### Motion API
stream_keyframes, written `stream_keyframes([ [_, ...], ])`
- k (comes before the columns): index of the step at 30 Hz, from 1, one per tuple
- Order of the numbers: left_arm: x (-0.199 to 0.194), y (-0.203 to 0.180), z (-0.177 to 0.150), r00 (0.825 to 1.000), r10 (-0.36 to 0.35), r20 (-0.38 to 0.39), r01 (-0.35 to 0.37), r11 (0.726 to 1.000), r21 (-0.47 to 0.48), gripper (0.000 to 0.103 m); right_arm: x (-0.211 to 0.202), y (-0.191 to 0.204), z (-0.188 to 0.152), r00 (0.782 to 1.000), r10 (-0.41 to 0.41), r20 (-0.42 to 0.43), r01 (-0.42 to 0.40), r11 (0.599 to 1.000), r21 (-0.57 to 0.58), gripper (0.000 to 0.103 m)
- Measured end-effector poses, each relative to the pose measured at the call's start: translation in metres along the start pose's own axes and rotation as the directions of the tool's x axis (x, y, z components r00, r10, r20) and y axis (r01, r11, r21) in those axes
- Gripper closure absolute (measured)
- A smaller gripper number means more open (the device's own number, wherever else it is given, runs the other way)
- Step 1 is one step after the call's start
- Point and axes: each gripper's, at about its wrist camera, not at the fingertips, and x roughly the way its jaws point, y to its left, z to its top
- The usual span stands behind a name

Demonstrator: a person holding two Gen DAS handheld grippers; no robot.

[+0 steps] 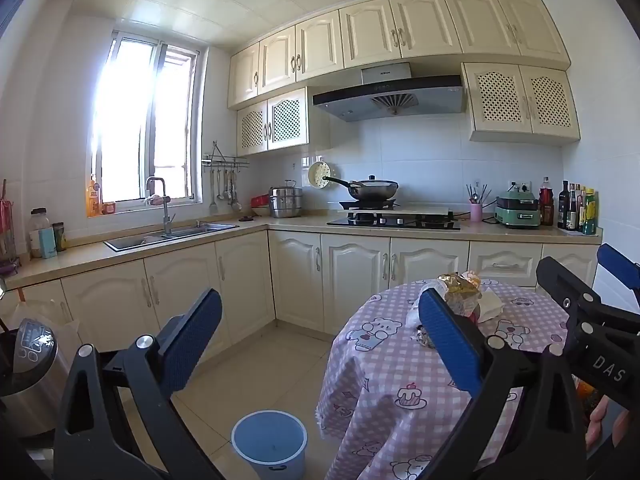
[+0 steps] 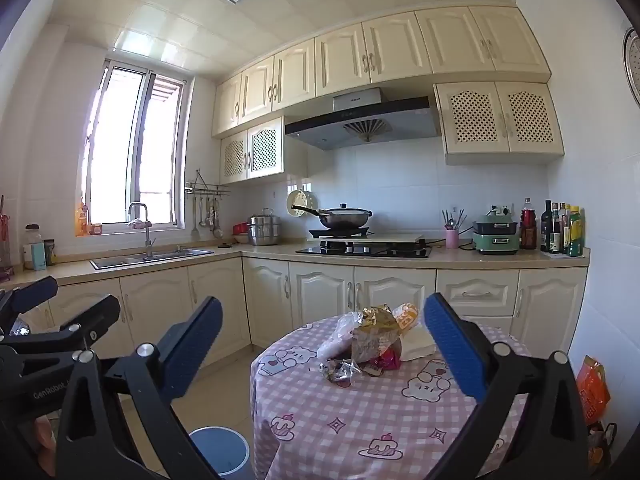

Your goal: Collect trash

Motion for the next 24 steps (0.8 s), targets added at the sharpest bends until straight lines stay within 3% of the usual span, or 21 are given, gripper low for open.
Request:
stream_keyframes([
  [24, 0.0018, -0.0017, -0.0031, 1.000, 0.002, -0.004, -0.002, 1.000, 0.001, 0.008, 0.0031, 0.0007, -0.0010, 1.000, 0.010, -0.004, -0.010, 1.000, 0.003, 0.004],
])
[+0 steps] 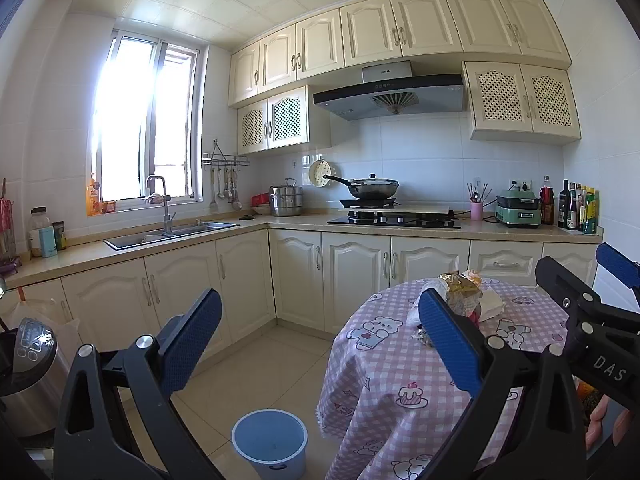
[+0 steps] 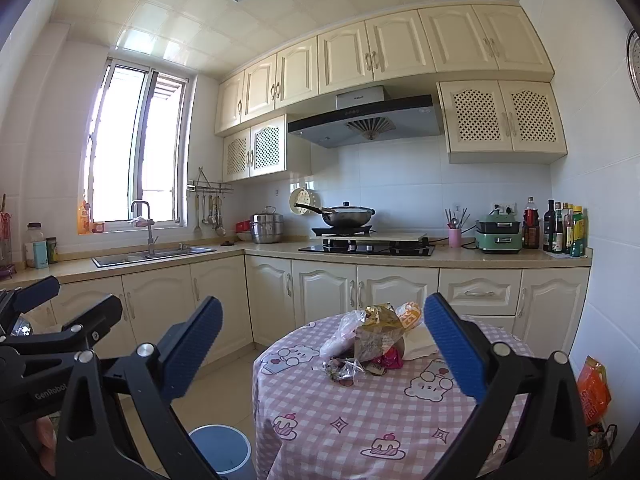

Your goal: Collect trash

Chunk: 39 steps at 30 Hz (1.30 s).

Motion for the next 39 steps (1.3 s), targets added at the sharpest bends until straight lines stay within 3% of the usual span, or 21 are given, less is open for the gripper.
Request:
stream_keyframes([
  [39, 0.0042, 0.0035, -0.0067, 1.000, -0.001, -0.017, 0.001, 1.000, 0.000, 0.008, 0.0031, 0.0023, -0.0093, 1.000, -0.001, -0.008, 0.001, 1.000, -0.003, 0.004],
])
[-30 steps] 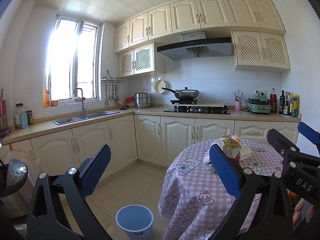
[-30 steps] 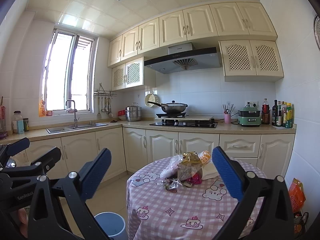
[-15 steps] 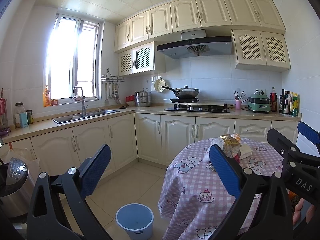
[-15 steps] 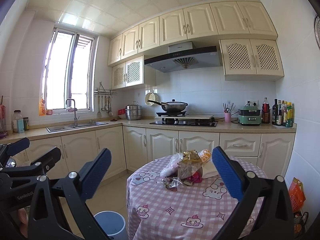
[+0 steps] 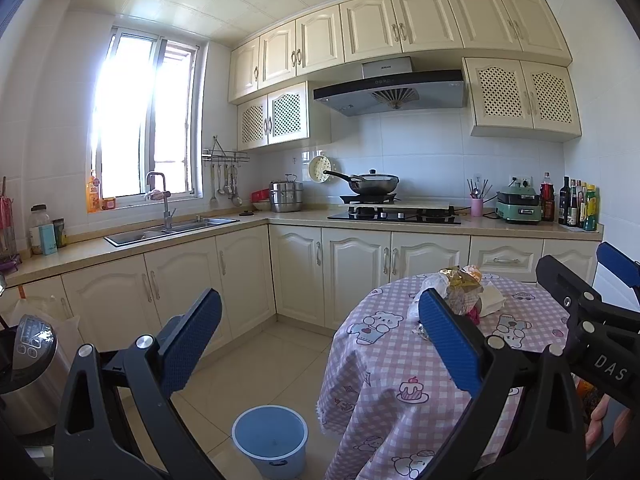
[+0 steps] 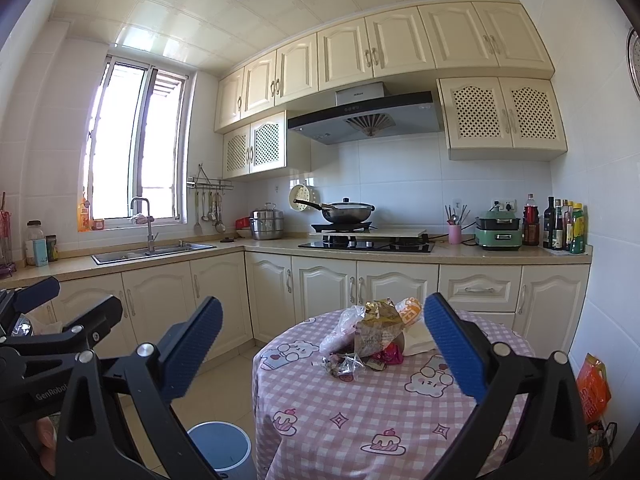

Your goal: Collect trash

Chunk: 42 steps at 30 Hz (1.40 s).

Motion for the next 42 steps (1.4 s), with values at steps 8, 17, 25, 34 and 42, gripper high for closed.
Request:
stream_keyframes([
  [8, -0.0005, -0.0001, -0.0010, 1.000, 0.002, -0.002, -0.002, 1.000, 0.001, 0.008, 0.0003, -0.0003, -0.0022, 1.000, -0.001, -0.001, 0.001, 1.000, 0.000, 0.004],
  [17, 0.0001, -0.0004, -0.0008, 1.000, 0.001, -0.004, -0.001, 1.000, 0.003, 0.008, 0.0010, -0.0004, -0.0051, 1.000, -0.001, -0.004, 0.001, 1.000, 0.000, 0.004],
  [25, 0.0004, -0.0009, 0.0003, 1.000, 0.003, -0.005, -0.003, 1.000, 0.002, 0.008, 0.0016, 0.0001, -0.0066, 1.000, 0.001, -0.006, -0.001, 1.000, 0.000, 0.004],
  [34, -0.0001, -0.0024, 0.0014, 1.000, 0.006, -0.005, -0.006, 1.000, 0.002, 0.008, 0.0031, 0.0022, -0.0062, 1.000, 0.004, -0.010, -0.004, 1.000, -0.002, 0.004],
  [42, 0.0044, 0.0045, 0.0048, 0.999, 0.026, -0.027, -0.027, 0.999, -0.037, 0.008, 0.0056, 0.0055, -0.0059, 1.000, 0.006, -0.015, -0.006, 1.000, -0.003, 0.004],
])
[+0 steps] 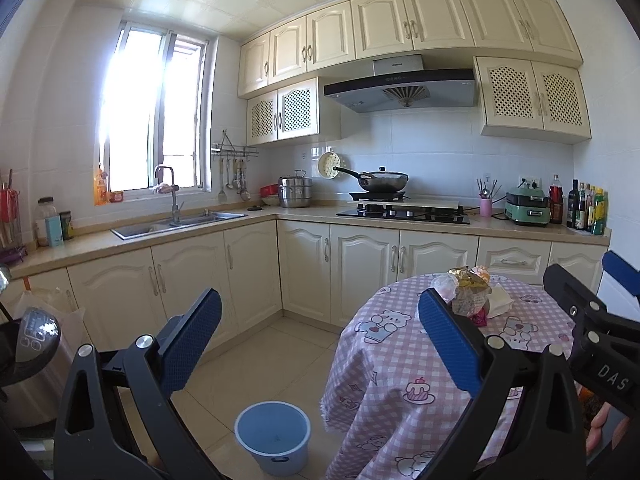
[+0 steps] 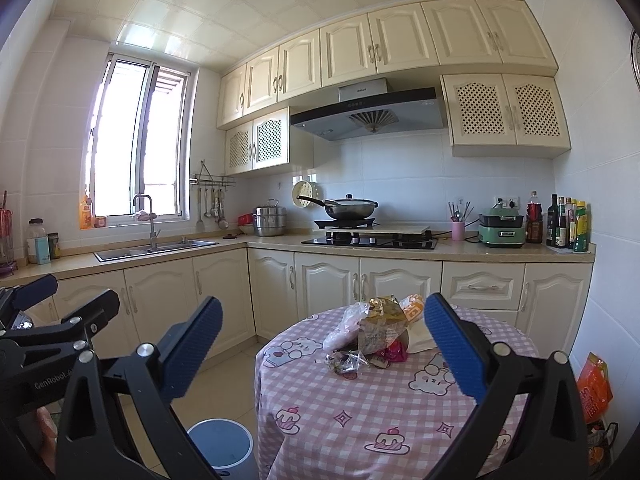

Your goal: Collect trash

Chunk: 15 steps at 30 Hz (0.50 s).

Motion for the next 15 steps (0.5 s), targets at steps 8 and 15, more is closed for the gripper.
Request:
stream_keyframes([
  [8, 0.001, -0.004, -0.002, 1.000, -0.029, -0.009, 0.029, 1.000, 0.003, 0.008, 0.001, 0.000, 0.000, 1.000, 0.000, -0.002, 0.000, 1.000, 0.000, 0.004],
  [15, 0.000, -0.009, -0.003, 1.000, -0.027, -0.002, 0.027, 0.999, 0.032, 0.008, 0.001, 0.000, 0.001, 1.000, -0.001, -0.002, 0.001, 1.000, 0.002, 0.004],
])
